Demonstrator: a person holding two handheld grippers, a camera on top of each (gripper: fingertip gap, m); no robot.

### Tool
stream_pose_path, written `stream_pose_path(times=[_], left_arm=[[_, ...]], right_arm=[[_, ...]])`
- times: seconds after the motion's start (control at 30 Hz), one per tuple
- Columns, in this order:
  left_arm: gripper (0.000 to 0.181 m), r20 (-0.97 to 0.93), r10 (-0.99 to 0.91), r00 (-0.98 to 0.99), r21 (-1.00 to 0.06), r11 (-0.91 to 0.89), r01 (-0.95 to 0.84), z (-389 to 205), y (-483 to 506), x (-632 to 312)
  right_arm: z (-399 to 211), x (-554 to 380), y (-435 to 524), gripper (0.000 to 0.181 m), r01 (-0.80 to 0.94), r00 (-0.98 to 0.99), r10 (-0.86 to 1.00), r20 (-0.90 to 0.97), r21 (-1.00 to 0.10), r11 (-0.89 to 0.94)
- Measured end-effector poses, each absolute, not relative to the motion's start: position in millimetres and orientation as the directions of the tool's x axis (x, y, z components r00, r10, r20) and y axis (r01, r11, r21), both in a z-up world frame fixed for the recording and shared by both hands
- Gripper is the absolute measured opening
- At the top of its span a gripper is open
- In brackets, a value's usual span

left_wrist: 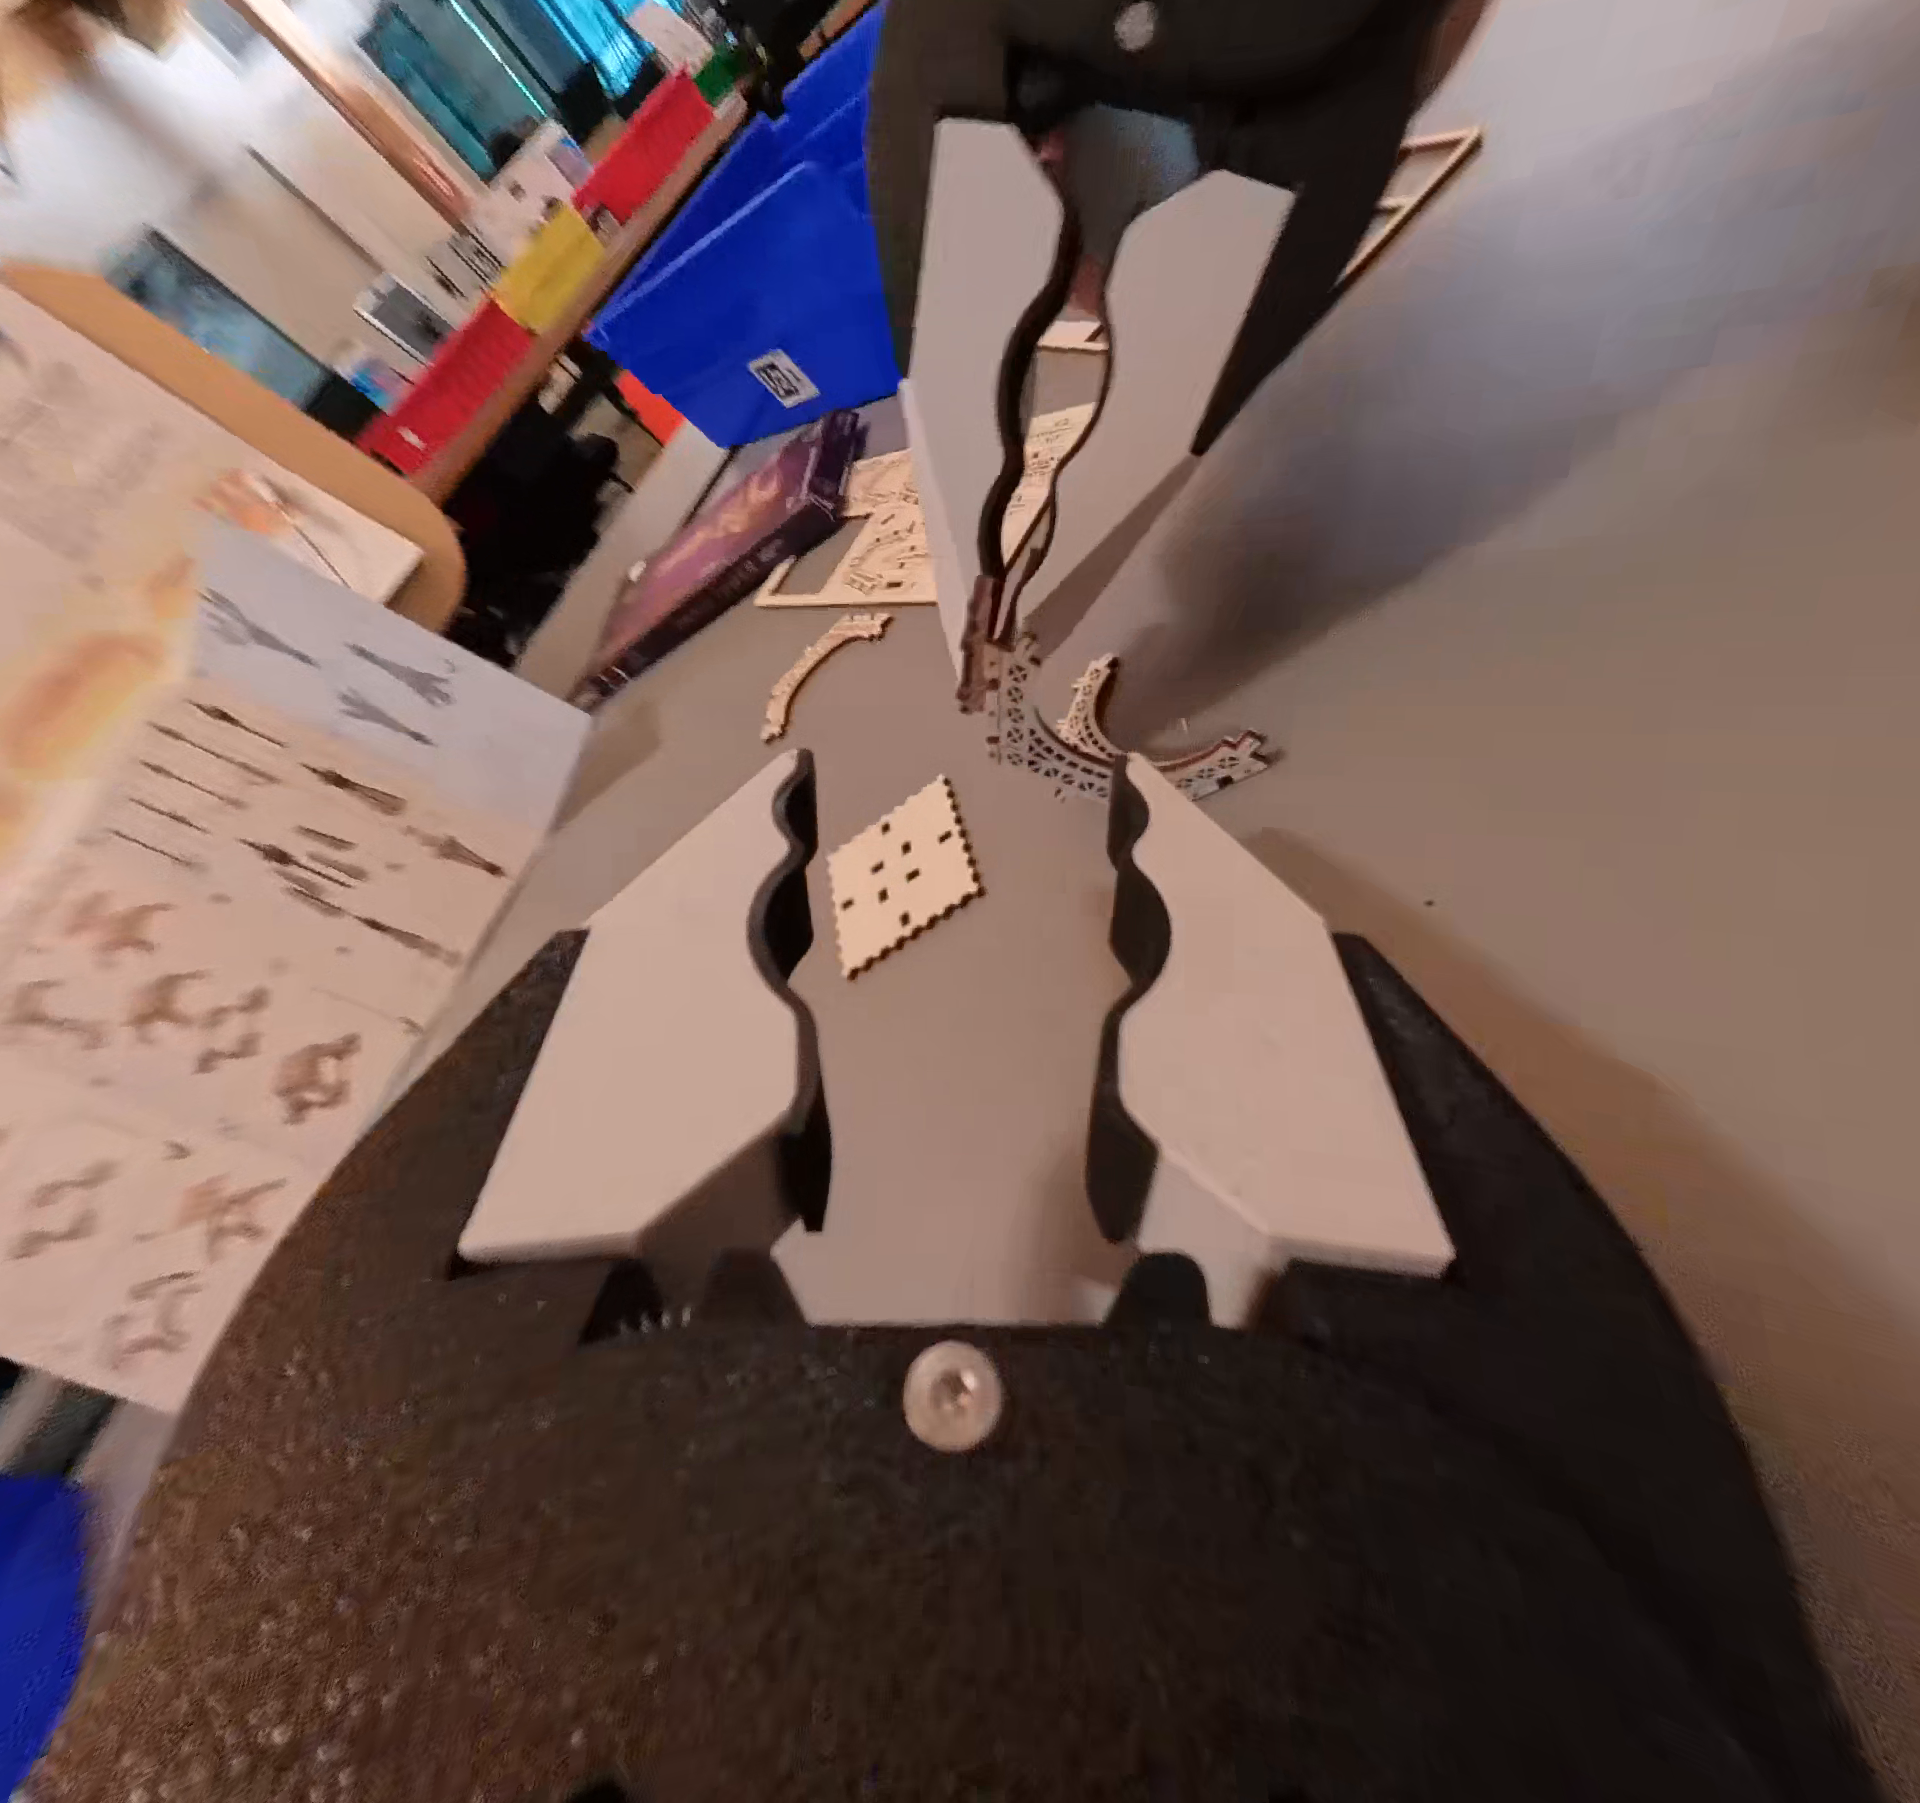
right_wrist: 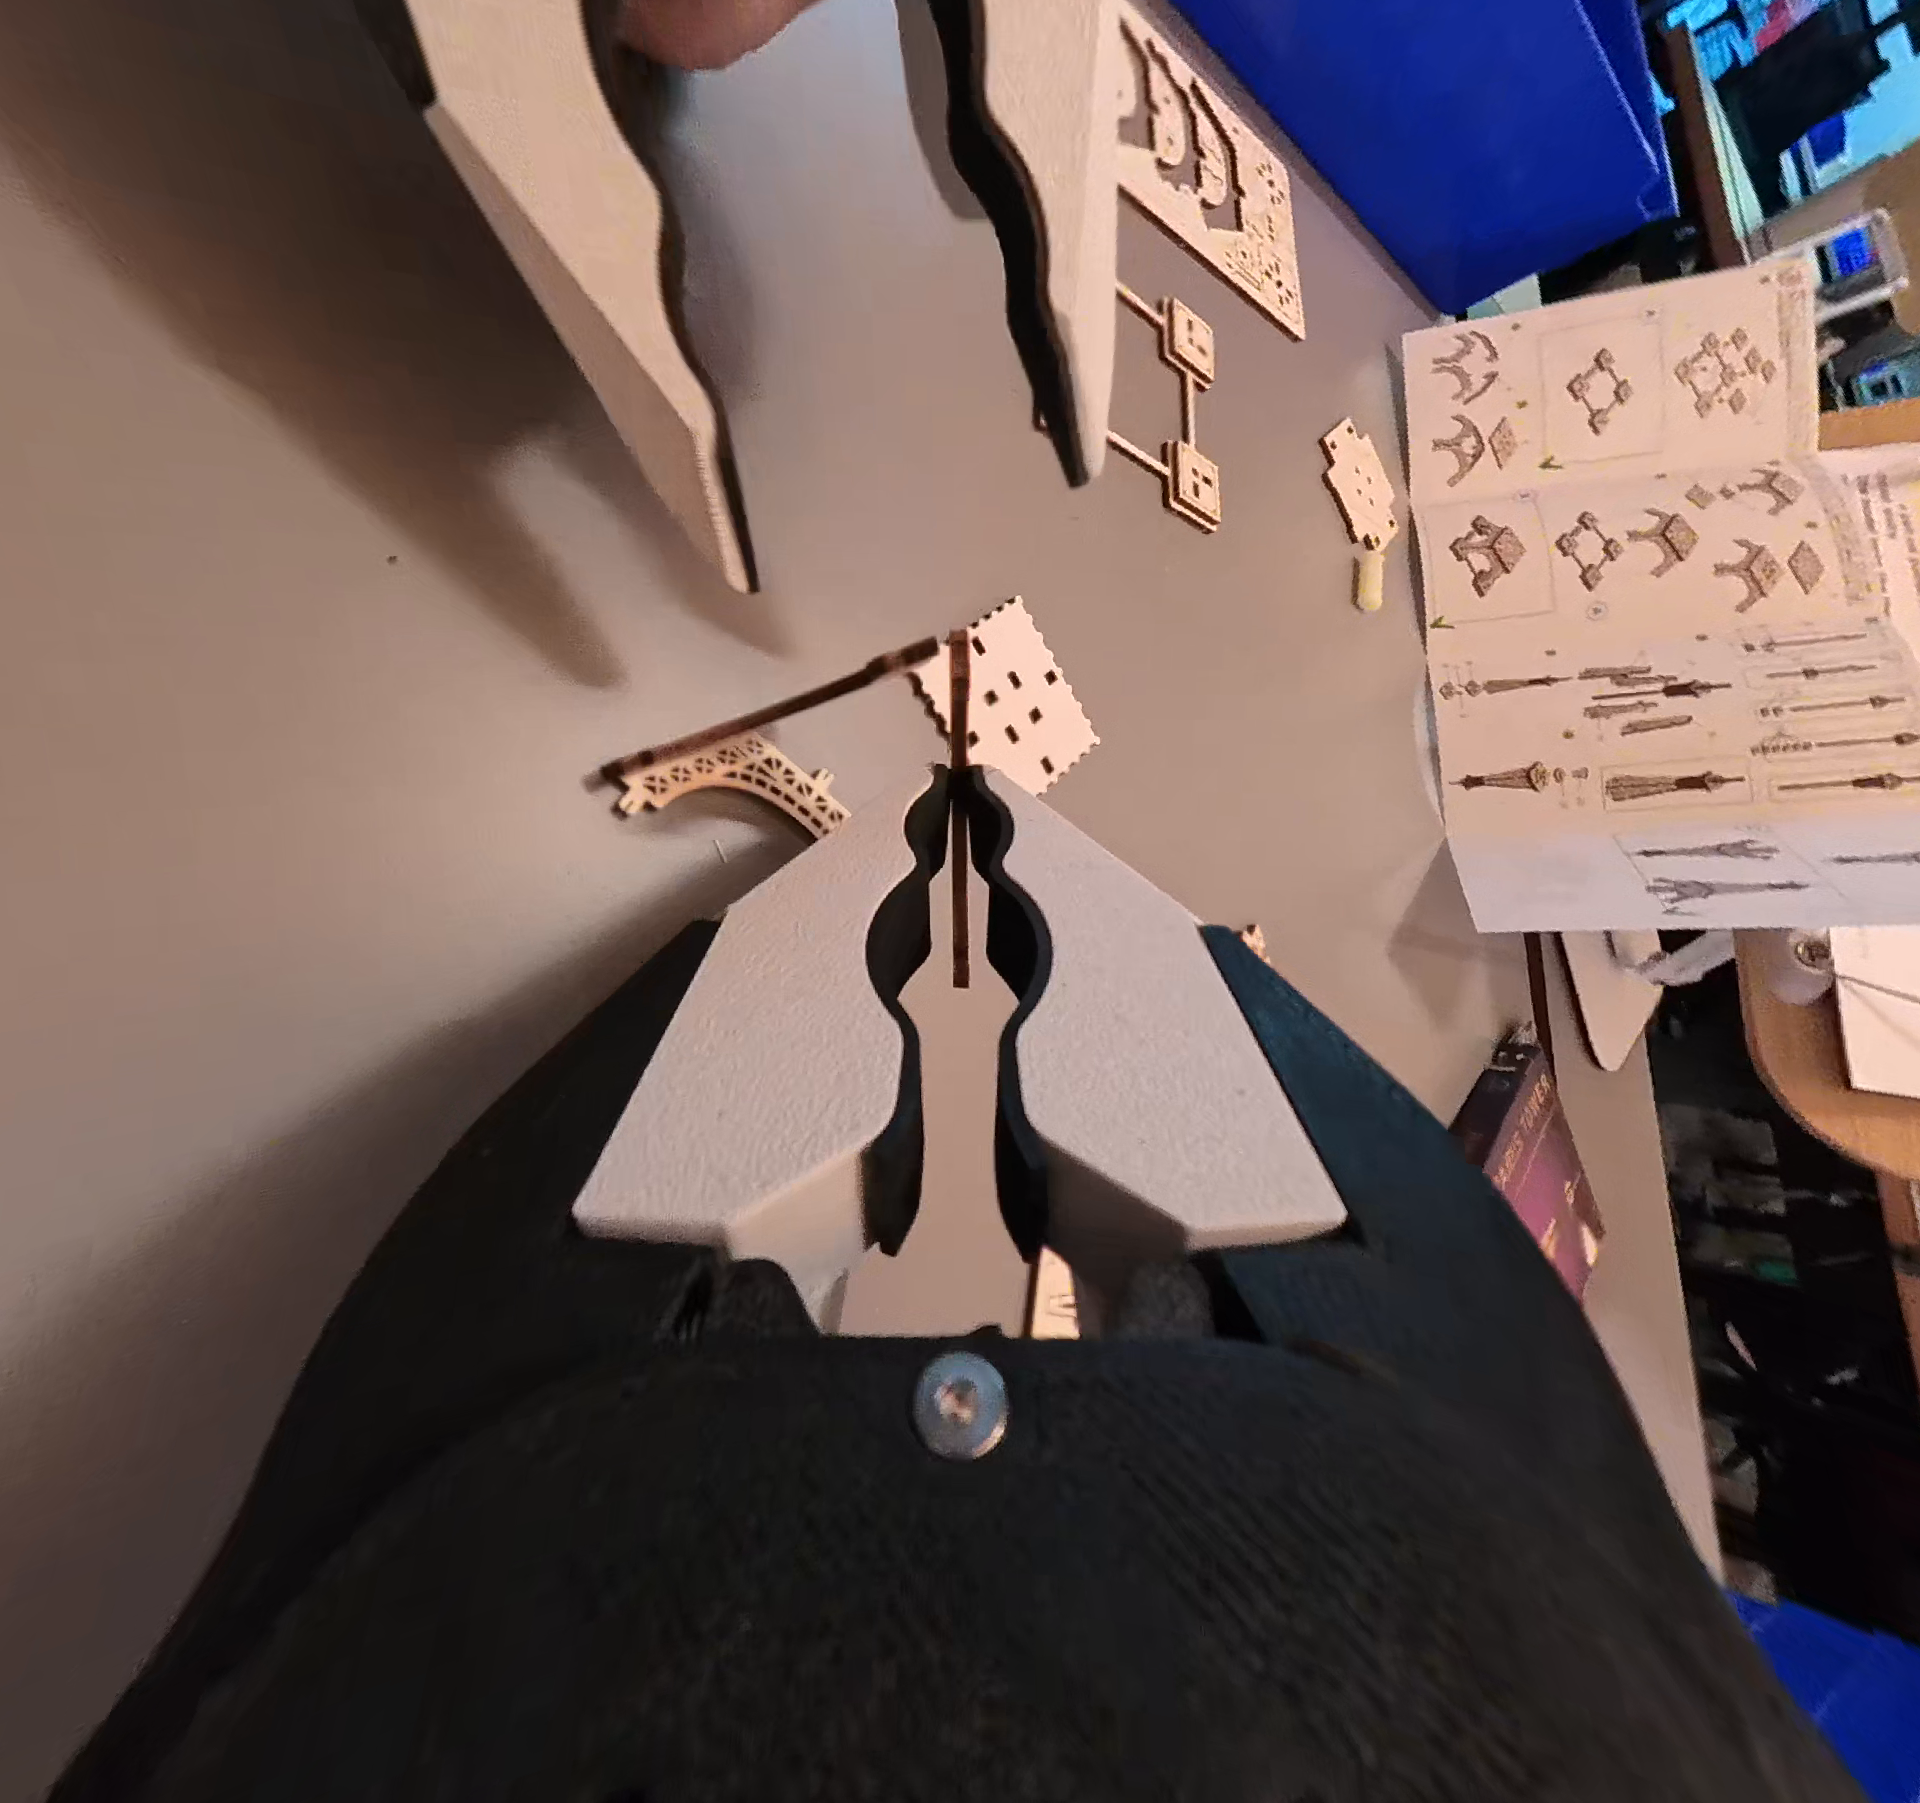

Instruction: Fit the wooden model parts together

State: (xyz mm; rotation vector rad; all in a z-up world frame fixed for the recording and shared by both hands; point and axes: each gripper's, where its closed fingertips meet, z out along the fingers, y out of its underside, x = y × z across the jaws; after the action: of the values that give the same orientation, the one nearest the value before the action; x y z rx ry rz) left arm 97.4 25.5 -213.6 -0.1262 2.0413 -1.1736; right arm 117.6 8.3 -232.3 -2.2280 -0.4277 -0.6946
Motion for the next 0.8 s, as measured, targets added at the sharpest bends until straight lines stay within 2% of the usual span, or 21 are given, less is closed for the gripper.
stream_pose_path(times=[0.1,0.23,0.37,0.47,0.53,0.6,0.73,0.8], left_arm=[[0.056,-0.632,-0.378,-0.676,-0.721,0.606,0.335,-218,16,95],[0.059,-0.625,-0.374,-0.685,-0.734,0.581,0.353,-216,12,102],[0.047,-0.640,-0.372,-0.672,-0.744,0.517,0.422,-206,11,97],[0.033,-0.703,-0.379,-0.602,-0.677,0.616,0.403,-215,19,105],[0.033,-0.728,-0.353,-0.587,-0.642,0.652,0.404,-218,16,102],[0.038,-0.708,-0.373,-0.599,-0.643,0.691,0.331,-222,15,98],[0.034,-0.562,-0.522,-0.642,-0.733,0.674,0.094,-229,19,90],[0.028,-0.564,-0.567,-0.601,-0.739,0.671,0.060,-226,22,92]], right_arm=[[-236,119,8,0.001,0.558,0.771,0.170,0.613,-0.522,-0.645],[-236,114,12,0.001,0.599,0.771,0.228,0.595,-0.556,-0.576],[-233,116,14,0.001,0.610,0.768,0.212,0.605,-0.589,-0.531],[-235,119,13,0.001,0.607,0.765,0.192,0.615,-0.588,-0.534],[-236,121,13,0.001,0.604,0.761,0.168,0.626,-0.590,-0.536],[-239,122,14,0.001,0.598,0.762,0.163,0.626,-0.584,-0.549],[-242,121,15,0.001,0.595,0.756,0.144,0.638,-0.581,-0.556],[-243,120,15,0.001,0.590,0.759,0.141,0.635,-0.581,-0.560]])
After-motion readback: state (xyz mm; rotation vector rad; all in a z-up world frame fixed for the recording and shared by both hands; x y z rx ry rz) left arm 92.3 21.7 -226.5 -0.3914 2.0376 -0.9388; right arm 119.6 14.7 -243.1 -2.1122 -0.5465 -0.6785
